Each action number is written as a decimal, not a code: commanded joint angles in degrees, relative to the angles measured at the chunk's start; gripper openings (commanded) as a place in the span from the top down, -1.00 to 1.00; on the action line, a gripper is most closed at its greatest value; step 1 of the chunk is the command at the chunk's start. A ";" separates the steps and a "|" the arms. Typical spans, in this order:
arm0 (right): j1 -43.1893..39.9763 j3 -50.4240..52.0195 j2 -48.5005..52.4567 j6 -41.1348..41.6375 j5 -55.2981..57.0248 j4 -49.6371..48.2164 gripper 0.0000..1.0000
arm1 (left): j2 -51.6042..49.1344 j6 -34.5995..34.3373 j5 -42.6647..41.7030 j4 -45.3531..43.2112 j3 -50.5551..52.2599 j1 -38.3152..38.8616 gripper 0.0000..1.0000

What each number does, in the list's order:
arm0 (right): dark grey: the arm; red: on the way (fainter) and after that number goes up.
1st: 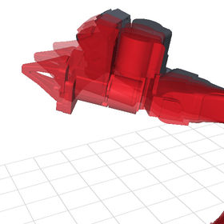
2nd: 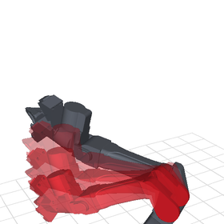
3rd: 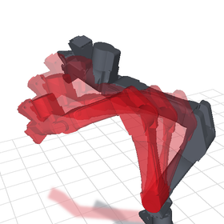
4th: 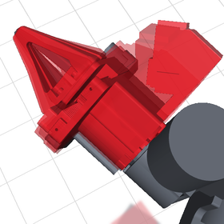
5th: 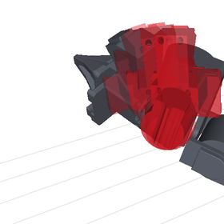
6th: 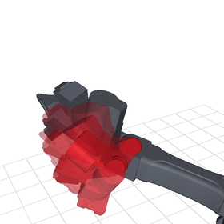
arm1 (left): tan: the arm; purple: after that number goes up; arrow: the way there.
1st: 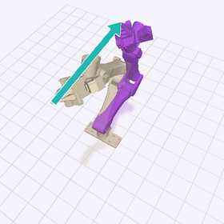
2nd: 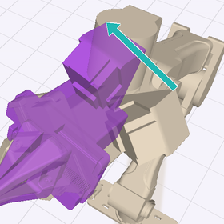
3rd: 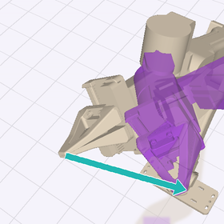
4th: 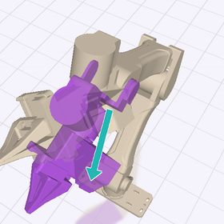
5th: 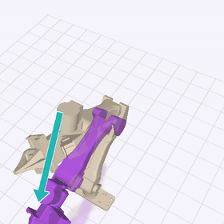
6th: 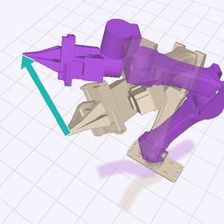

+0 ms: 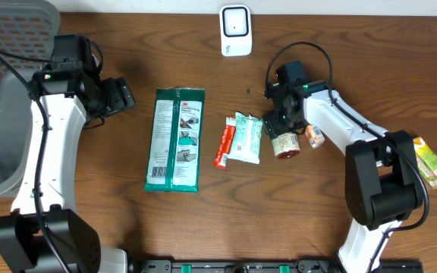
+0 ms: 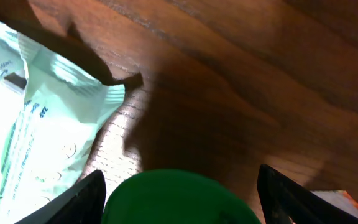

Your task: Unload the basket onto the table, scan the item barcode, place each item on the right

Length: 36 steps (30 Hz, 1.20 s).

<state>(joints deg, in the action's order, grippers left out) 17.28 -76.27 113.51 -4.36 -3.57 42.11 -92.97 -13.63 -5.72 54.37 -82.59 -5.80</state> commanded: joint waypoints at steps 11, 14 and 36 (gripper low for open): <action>0.07 -0.61 -0.04 -2.14 0.70 -0.94 -0.46 | -0.26 0.33 -0.09 0.20 -0.15 -0.28 -0.85; 0.07 -0.92 -0.04 -2.10 0.68 -0.57 -0.37 | -0.26 0.33 -0.09 0.20 -0.15 -0.28 -0.85; 0.07 -8.17 -8.24 4.81 0.07 15.10 -0.50 | -0.26 0.33 -0.09 0.20 -0.15 -0.28 -0.85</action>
<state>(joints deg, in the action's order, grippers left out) 17.43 -83.31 107.87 -2.39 -3.05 56.36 -92.97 -13.63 -5.72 54.37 -82.59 -5.80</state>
